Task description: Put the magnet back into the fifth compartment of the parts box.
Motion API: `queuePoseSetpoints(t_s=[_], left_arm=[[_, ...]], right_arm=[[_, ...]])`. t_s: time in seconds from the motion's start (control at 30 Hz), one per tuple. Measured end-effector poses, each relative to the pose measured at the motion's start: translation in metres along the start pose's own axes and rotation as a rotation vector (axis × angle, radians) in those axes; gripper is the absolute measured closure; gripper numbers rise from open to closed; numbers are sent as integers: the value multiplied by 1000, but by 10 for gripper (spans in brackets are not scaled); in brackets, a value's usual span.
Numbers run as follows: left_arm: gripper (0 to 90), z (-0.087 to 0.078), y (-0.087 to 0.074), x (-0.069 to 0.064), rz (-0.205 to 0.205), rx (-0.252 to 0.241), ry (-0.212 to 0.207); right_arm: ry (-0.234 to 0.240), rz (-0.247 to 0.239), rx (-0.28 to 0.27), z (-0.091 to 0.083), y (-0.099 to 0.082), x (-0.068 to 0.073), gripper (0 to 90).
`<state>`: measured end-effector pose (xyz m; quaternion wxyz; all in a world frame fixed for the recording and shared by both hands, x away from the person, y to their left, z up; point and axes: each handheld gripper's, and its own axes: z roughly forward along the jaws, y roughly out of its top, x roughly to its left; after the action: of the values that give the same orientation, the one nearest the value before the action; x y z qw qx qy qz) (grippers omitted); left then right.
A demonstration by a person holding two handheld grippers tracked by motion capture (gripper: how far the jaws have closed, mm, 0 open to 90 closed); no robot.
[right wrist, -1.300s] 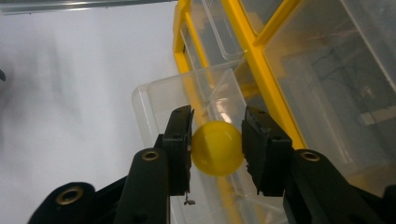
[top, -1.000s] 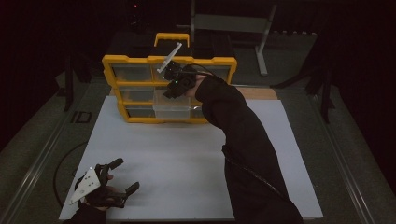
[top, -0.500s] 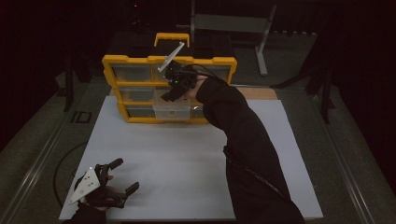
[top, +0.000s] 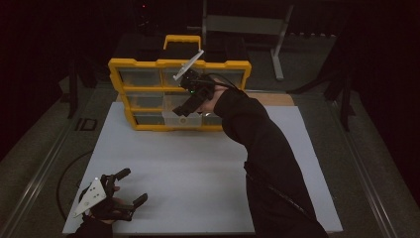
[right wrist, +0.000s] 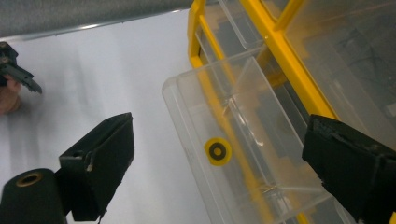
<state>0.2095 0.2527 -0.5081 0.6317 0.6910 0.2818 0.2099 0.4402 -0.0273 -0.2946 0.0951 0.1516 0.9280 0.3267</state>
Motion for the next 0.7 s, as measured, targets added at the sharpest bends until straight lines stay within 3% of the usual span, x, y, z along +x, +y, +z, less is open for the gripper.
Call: queuePoseSetpoints(t_s=[0.37, 0.7], left_arm=[[1, 0, 0, 0, 4, 4, 3], [1, 0, -1, 0, 7, 8, 7]], right_arm=[[-1, 25, -37, -8, -6, 0, 75], [-30, 8, -54, -12, -14, 0, 75]])
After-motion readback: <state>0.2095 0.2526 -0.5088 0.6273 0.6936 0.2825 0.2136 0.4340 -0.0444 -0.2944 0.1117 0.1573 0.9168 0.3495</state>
